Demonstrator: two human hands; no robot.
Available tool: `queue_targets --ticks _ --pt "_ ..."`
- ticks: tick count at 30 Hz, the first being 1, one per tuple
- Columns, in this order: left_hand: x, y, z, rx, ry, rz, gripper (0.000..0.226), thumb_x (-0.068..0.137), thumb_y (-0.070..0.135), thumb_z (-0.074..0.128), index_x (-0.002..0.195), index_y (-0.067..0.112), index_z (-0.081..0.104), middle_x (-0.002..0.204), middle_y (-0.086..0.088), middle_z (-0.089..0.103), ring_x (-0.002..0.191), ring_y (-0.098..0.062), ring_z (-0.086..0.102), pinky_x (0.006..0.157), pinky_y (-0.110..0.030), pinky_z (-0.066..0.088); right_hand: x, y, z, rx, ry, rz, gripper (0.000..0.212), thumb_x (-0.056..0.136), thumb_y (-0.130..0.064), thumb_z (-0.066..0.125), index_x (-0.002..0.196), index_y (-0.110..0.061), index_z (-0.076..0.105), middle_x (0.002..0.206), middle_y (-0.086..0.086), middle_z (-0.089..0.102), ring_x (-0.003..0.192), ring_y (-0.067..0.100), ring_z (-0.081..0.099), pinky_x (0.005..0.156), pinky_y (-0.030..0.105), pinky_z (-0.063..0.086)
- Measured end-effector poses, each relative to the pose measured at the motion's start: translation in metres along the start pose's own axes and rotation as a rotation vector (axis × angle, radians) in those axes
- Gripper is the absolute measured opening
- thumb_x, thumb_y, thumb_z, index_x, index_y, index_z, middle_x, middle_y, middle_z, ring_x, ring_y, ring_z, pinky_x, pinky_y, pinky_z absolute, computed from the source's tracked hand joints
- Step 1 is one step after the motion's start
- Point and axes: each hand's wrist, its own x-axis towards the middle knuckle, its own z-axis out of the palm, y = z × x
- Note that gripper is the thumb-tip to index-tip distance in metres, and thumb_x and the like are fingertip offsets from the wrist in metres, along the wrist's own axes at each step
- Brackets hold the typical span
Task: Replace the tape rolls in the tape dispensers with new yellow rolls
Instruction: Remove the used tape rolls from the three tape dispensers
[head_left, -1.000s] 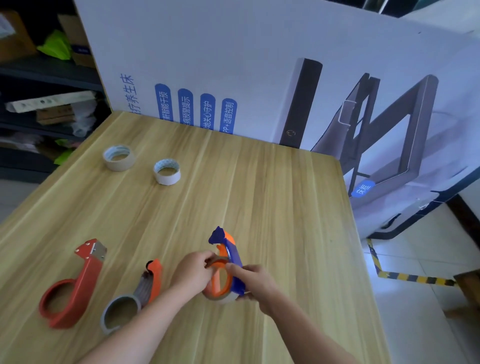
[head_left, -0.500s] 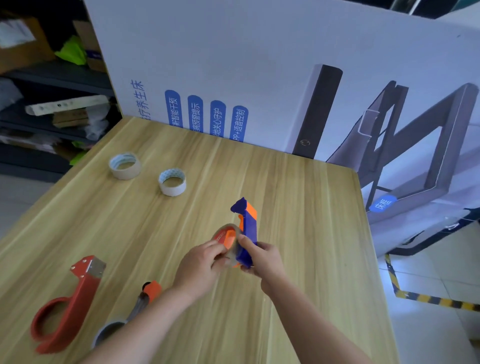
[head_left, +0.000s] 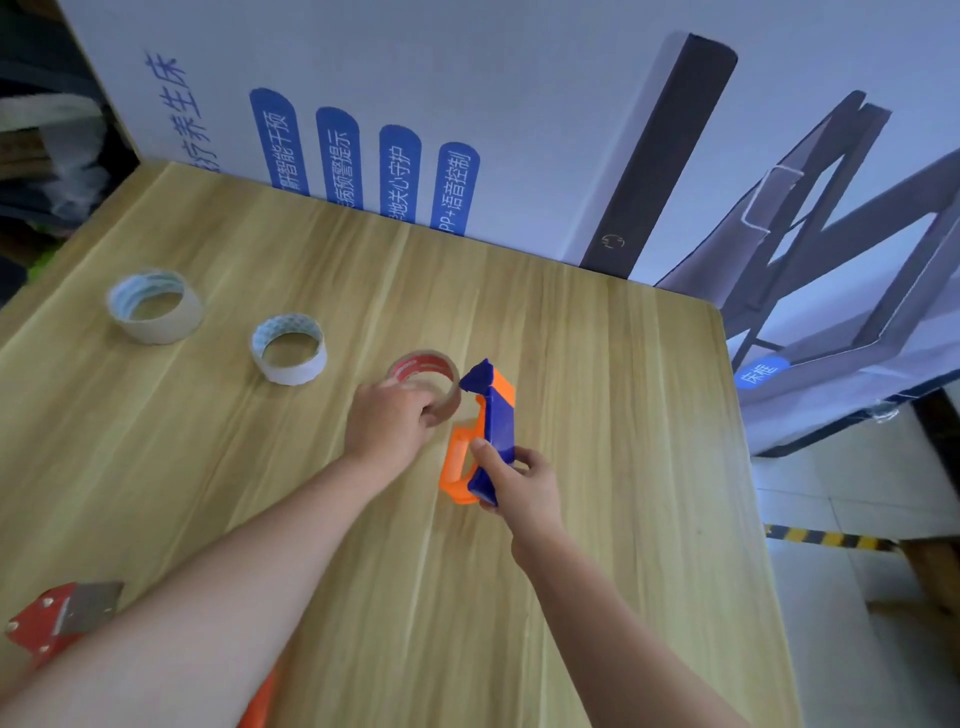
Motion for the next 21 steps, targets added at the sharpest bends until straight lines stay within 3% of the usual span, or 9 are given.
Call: queue_targets --ticks 5,9,11,14,17,20,21 --pt "0.019 -0.004 0.019 0.077 -0.126 0.023 0.014 0.083 0.012 0.058 0.084 0.016 0.071 0.084 -0.005 0.070 0.090 -0.030 0.061 0.076 -0.034 0.040 0.007 0.008 0.000 -0.015 0.015 0.046 0.050 0.076 -0.040 0.079 0.112 -0.014 0.059 0.102 0.010 0.071 0.074 0.017 0.068 0.080 0.037 0.060" --pt "0.006 0.006 0.021 -0.157 0.035 0.042 0.012 0.084 0.015 0.062 0.088 0.012 0.072 0.088 -0.006 0.067 0.088 -0.028 0.059 0.075 -0.036 0.046 0.003 0.009 -0.002 -0.007 0.010 0.045 0.049 0.077 -0.039 0.078 0.114 -0.012 0.059 0.103 0.012 0.071 0.068 0.014 0.066 0.061 0.025 0.058" --pt "-0.009 0.014 0.018 -0.335 0.000 -0.100 0.016 0.086 0.024 0.062 0.094 0.015 0.072 0.092 0.000 0.066 0.085 -0.020 0.059 0.073 -0.030 0.045 -0.003 0.008 -0.004 0.015 0.002 0.034 0.047 0.077 -0.039 0.079 0.111 -0.012 0.060 0.096 0.011 0.071 0.059 0.009 0.066 0.054 0.021 0.055" --pt "-0.037 0.024 0.014 -0.512 -0.189 -0.262 0.024 0.087 0.029 0.062 0.109 0.020 0.069 0.096 0.005 0.065 0.081 -0.013 0.060 0.074 -0.027 0.048 -0.016 0.008 -0.010 0.057 -0.035 0.010 0.038 0.077 -0.038 0.079 0.103 -0.015 0.062 0.079 0.003 0.069 0.051 0.003 0.065 0.055 0.022 0.056" --pt "-0.068 0.030 0.005 -0.555 -0.161 -0.295 0.022 0.087 0.015 0.061 0.107 0.017 0.069 0.088 0.001 0.067 0.074 -0.018 0.062 0.072 -0.031 0.053 -0.036 0.016 -0.022 0.050 -0.105 -0.007 0.028 0.078 -0.036 0.078 0.096 -0.017 0.066 0.070 -0.002 0.067 0.054 0.006 0.065 0.057 0.024 0.056" --pt "-0.107 0.038 -0.002 -0.517 -0.146 -0.316 0.017 0.085 0.009 0.060 0.098 0.014 0.070 0.078 -0.001 0.067 0.069 -0.022 0.063 0.068 -0.033 0.054 -0.061 0.036 -0.037 -0.032 -0.193 -0.036 0.026 0.079 -0.035 0.077 0.092 -0.013 0.071 0.067 -0.005 0.065 0.064 0.011 0.064 0.071 0.033 0.058" --pt "-0.122 0.041 -0.004 -0.507 -0.139 -0.323 0.017 0.084 0.008 0.060 0.095 0.015 0.070 0.075 -0.001 0.067 0.067 -0.022 0.063 0.066 -0.033 0.054 -0.071 0.044 -0.043 -0.062 -0.217 -0.057 0.027 0.079 -0.036 0.077 0.089 -0.012 0.072 0.066 -0.006 0.063 0.066 0.012 0.061 0.071 0.031 0.056"
